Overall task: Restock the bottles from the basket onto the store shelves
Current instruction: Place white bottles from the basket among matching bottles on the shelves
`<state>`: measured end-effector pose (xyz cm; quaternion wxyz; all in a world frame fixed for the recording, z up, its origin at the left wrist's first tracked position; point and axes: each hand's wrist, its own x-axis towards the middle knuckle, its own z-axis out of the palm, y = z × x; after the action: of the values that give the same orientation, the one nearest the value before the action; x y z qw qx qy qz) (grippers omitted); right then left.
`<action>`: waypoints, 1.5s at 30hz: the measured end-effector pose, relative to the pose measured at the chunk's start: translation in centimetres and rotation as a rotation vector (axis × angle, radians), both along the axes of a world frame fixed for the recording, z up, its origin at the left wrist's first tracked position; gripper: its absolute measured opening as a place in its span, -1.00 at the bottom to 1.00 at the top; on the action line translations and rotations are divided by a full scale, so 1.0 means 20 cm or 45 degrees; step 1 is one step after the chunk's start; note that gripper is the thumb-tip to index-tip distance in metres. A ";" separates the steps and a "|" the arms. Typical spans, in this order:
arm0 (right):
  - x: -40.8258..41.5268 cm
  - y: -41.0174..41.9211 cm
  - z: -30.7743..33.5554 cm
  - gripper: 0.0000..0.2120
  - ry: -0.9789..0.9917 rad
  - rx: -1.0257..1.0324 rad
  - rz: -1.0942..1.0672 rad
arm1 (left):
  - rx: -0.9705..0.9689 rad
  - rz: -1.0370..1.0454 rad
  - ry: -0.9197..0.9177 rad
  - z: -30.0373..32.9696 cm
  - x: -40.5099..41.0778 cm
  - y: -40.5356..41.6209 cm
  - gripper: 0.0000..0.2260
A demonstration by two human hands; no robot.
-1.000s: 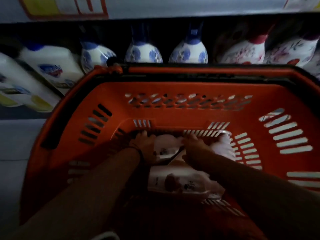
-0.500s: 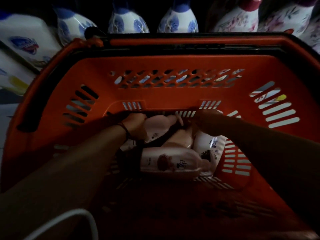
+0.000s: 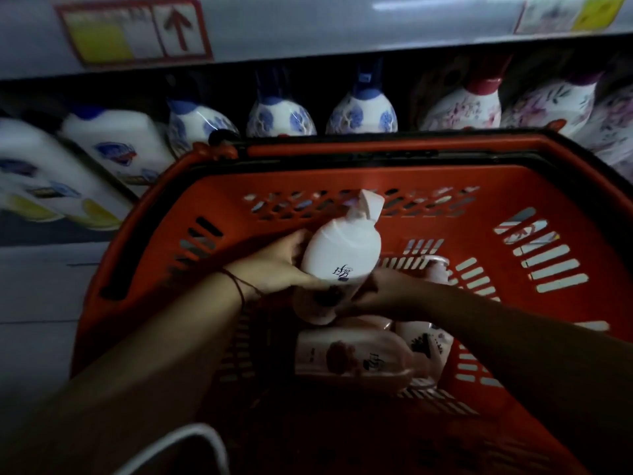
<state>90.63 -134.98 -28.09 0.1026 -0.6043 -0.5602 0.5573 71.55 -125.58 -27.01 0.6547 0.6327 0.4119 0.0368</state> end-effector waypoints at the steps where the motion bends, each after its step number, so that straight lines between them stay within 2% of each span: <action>1: -0.01 0.01 0.05 -0.53 0.040 0.059 -0.092 | -0.013 0.050 -0.028 0.05 -0.02 -0.01 -0.23; 3: -0.02 0.03 0.21 -0.45 0.104 0.205 -0.257 | -0.019 0.136 -0.087 0.18 -0.09 -0.03 -0.18; 6: -0.06 0.04 0.51 -0.60 0.169 0.330 -0.351 | 0.012 0.200 -0.170 0.41 -0.22 -0.09 -0.10; 8: -0.13 0.00 0.71 -0.64 0.168 0.403 -0.353 | 0.065 0.229 -0.214 0.59 -0.28 -0.14 -0.15; 11: -0.22 -0.06 1.00 -0.55 0.252 0.515 -0.381 | 0.174 0.261 -0.296 0.90 -0.36 -0.20 -0.27; 15: -0.33 -0.09 1.47 -0.57 0.282 0.652 -0.370 | 0.258 0.355 -0.468 1.32 -0.43 -0.23 -0.29; 18: -0.42 -0.08 1.75 -0.49 0.283 0.763 -0.380 | 0.331 0.434 -0.593 1.61 -0.47 -0.24 -0.38; 23: -0.53 -0.02 2.16 -0.35 0.207 0.969 -0.378 | 0.453 0.559 -0.803 2.03 -0.50 -0.19 -0.34; 26: -0.54 0.06 2.40 -0.39 0.282 1.072 -0.447 | 0.567 0.653 -0.899 2.26 -0.48 -0.13 -0.48; 30: -0.53 0.21 2.69 -0.42 0.307 1.204 -0.488 | 0.762 0.657 -0.959 2.54 -0.42 0.01 -0.51; 32: -0.50 0.32 2.79 -0.47 0.294 1.269 -0.526 | 0.922 0.560 -0.868 2.67 -0.38 0.07 -0.53; 34: -0.45 0.43 2.87 -0.49 0.232 1.350 -0.573 | 1.017 0.471 -0.763 2.76 -0.33 0.16 -0.43; 37: -0.34 0.58 2.93 -0.42 0.158 1.413 -0.630 | 1.050 0.449 -0.694 2.81 -0.21 0.31 -0.35; 45: -0.10 0.91 2.76 -0.37 0.115 1.347 -0.711 | 1.081 0.442 -0.522 2.70 0.05 0.67 -0.35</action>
<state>88.60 -116.86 27.06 0.5556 -0.5713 -0.5768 0.1799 72.57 -112.23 26.92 0.3910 0.7453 0.3226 0.4330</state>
